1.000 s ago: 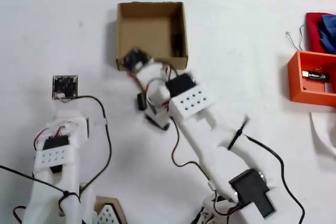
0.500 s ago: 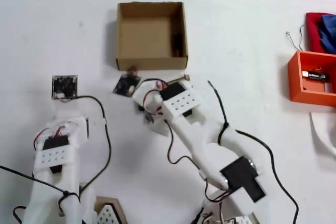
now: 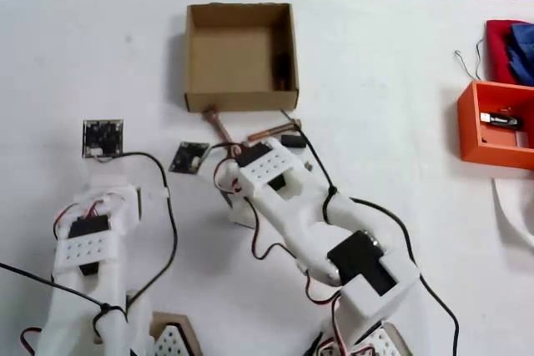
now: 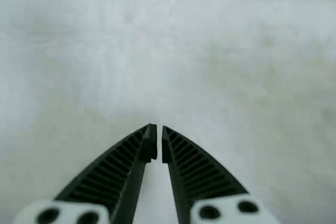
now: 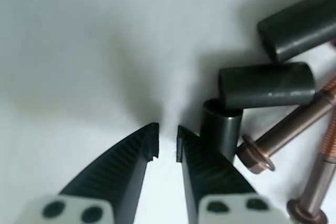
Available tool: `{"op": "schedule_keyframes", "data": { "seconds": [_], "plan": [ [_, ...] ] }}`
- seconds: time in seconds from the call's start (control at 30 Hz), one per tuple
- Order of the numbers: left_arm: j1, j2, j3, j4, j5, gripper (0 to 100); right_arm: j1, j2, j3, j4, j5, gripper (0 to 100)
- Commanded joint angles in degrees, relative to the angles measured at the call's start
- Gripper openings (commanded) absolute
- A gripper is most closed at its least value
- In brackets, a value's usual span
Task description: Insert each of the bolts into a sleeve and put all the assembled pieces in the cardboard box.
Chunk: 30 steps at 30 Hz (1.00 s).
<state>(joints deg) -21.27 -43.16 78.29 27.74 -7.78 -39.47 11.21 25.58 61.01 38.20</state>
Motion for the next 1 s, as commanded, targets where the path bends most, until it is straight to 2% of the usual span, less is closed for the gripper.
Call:
{"op": "schedule_keyframes", "data": {
  "seconds": [0.0, 0.07, 0.13, 0.3, 0.53, 0.63, 0.77, 0.9, 0.97],
  "plan": [
    [0.44, -0.18, -0.13, -1.05, -0.18, 5, 0.31, 1.89, -2.29, -0.66, 0.09, 6.2],
    [0.44, -0.18, -0.13, -1.05, -0.18, 5, 1.36, 2.86, -4.04, -0.04, -0.09, 5.8],
    [0.44, -0.18, -0.13, -1.05, -0.18, 5, 2.86, 4.0, -5.54, 0.84, -0.09, 1.4],
    [0.44, -0.18, -0.13, -1.05, -0.18, 5, 5.05, 4.18, -8.7, 6.55, -0.35, 2.2],
    [0.44, -0.18, -0.13, -1.05, -0.18, 5, 5.41, -11.38, -7.03, 10.15, -10.46, 2.2],
    [0.44, -0.18, -0.13, -1.05, -0.18, 5, 5.32, -21.93, -1.67, 8.92, -14.07, 2.2],
    [0.44, -0.18, -0.13, -1.05, -0.18, 5, 5.14, -33.54, 8.79, 2.86, -14.68, 2.2],
    [0.44, -0.18, -0.13, -1.05, -0.18, 5, 5.41, -33.98, 13.19, -2.07, -13.45, 3.0],
    [0.44, -0.18, -0.13, -1.05, -0.18, 5, 5.14, -30.64, 12.4, -2.15, -11.43, 7.9]
  ]
}}
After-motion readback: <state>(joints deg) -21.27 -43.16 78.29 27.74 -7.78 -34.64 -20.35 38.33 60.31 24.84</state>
